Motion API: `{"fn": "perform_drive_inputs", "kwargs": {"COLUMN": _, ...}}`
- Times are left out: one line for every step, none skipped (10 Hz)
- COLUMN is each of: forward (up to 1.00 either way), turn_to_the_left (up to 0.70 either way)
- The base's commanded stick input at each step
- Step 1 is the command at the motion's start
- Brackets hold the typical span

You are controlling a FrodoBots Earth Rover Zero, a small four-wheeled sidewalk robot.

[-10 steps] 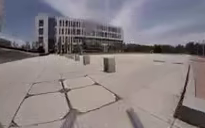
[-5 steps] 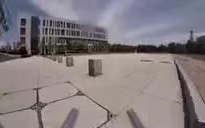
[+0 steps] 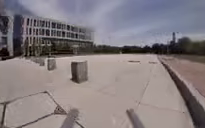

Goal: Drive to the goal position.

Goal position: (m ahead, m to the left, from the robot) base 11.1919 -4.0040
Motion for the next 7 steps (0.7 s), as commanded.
{"fn": "perform_drive_inputs", "kwargs": {"forward": 1.00, "turn_to_the_left": -0.40}}
{"fn": "perform_drive_inputs", "kwargs": {"forward": 1.00, "turn_to_the_left": -0.40}}
{"fn": "perform_drive_inputs", "kwargs": {"forward": 1.00, "turn_to_the_left": -0.40}}
{"fn": "perform_drive_inputs", "kwargs": {"forward": 1.00, "turn_to_the_left": -0.40}}
{"fn": "perform_drive_inputs", "kwargs": {"forward": 1.00, "turn_to_the_left": -0.40}}
{"fn": "perform_drive_inputs", "kwargs": {"forward": 1.00, "turn_to_the_left": -0.39}}
{"fn": "perform_drive_inputs", "kwargs": {"forward": 1.00, "turn_to_the_left": -0.40}}
